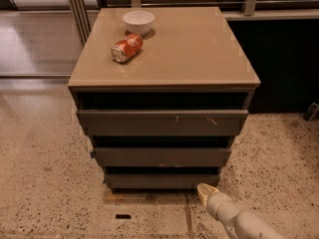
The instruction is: Open bottom drawer
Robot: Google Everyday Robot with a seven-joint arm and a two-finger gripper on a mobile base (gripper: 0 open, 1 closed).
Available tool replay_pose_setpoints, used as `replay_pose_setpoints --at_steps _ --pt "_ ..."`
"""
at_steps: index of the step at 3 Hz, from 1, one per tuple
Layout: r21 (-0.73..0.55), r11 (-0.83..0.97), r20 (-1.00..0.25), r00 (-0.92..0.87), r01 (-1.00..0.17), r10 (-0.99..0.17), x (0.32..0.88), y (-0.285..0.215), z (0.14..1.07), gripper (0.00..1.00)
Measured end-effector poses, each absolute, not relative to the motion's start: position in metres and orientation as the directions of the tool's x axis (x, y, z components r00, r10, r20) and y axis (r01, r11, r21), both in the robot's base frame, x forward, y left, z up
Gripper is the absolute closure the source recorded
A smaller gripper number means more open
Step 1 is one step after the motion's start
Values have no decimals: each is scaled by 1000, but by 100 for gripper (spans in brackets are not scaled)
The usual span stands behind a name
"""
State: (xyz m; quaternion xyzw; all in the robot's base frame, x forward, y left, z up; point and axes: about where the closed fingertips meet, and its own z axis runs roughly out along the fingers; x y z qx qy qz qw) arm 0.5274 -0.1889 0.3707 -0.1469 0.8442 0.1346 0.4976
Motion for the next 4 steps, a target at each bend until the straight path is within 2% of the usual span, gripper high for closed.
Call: replay_pose_setpoints --at_steps 2,4 --pt "89 929 -881 -463 -360 -95 535 -186 361 100" --pt "63 954 -921 -386 -293 -58 583 -192 320 100"
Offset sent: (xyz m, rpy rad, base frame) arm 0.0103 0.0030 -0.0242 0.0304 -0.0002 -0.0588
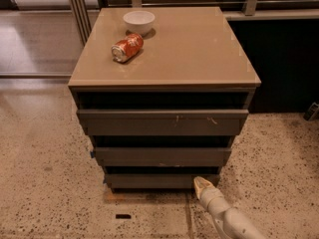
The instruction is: Open bottom drawer
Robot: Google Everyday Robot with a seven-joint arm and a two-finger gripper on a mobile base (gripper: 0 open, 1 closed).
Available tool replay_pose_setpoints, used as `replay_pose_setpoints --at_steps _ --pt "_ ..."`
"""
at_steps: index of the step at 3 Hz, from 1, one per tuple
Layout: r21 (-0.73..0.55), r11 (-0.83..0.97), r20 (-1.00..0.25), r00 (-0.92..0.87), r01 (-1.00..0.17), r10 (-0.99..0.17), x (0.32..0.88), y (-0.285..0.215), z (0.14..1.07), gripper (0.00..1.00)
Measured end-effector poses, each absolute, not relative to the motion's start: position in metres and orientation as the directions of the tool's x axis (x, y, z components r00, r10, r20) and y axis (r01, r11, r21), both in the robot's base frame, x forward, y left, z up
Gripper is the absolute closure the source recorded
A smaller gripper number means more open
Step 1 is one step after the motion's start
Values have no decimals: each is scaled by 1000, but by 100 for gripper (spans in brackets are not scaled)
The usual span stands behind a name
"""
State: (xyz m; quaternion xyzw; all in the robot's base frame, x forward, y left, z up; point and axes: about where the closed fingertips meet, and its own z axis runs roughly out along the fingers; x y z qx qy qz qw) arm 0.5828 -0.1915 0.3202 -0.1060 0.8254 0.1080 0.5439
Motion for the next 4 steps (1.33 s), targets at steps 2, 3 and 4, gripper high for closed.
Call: replay_pose_setpoints --at_steps 2,3,4 --pt "9 974 -912 -401 -226 -85 620 -212 280 100" --pt "-11 980 -897 -432 -199 -98 635 -223 266 100" --pt "-39 985 -875 -470 -166 -113 664 -238 250 100"
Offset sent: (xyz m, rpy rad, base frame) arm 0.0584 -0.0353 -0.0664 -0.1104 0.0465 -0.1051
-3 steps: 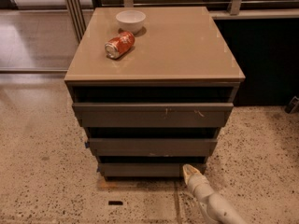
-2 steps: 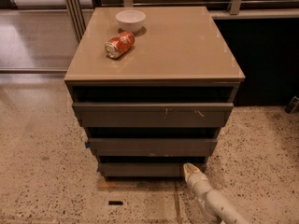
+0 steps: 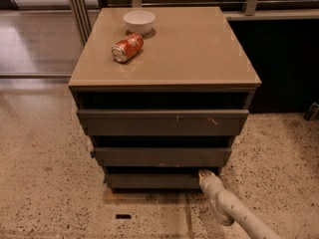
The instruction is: Open bottom drawer
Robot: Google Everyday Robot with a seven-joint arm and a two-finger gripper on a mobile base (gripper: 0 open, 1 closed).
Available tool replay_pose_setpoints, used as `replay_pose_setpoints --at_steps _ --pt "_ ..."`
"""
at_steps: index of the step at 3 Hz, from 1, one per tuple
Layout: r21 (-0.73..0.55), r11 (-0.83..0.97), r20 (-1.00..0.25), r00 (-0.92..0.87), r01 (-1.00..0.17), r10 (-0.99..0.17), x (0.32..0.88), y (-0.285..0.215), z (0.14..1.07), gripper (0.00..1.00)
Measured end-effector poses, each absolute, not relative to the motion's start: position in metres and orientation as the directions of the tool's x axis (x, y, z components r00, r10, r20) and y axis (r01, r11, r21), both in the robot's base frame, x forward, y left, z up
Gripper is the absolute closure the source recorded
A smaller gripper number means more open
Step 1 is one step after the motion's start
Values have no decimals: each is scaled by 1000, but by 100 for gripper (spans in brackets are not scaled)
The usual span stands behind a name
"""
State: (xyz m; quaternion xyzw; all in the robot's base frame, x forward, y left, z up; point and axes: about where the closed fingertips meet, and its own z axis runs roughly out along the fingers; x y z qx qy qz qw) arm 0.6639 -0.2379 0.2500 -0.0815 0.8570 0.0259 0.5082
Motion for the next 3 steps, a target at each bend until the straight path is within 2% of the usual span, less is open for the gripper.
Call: replay_pose_setpoints --at_steps 3 --pt "-29 978 -853 -505 -208 -133 668 -230 237 100"
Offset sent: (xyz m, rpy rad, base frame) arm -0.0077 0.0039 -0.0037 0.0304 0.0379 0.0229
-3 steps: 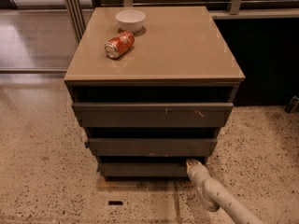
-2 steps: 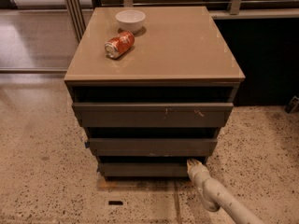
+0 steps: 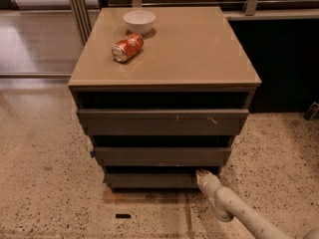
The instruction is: Open bottom drawer
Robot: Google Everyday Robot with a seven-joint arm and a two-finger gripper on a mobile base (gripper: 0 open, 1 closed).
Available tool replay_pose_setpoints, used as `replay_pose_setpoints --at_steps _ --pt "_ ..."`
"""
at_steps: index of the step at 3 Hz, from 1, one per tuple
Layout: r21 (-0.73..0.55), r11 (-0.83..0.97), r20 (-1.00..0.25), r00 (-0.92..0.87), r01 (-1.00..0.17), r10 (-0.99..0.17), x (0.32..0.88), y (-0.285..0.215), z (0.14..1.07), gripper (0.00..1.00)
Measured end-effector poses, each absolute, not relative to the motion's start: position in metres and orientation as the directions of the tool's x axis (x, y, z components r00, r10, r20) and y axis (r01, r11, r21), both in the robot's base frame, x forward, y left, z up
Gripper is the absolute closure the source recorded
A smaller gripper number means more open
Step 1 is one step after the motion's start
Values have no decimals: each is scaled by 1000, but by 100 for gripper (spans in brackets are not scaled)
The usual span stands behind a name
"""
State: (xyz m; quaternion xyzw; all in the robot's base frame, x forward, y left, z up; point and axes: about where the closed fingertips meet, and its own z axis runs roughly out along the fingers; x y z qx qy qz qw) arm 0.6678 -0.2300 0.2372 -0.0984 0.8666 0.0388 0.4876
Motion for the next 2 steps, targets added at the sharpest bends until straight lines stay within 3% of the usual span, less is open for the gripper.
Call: replay_pose_setpoints --at_steps 2 --pt "-50 969 -825 -536 -243 -177 677 -221 216 100"
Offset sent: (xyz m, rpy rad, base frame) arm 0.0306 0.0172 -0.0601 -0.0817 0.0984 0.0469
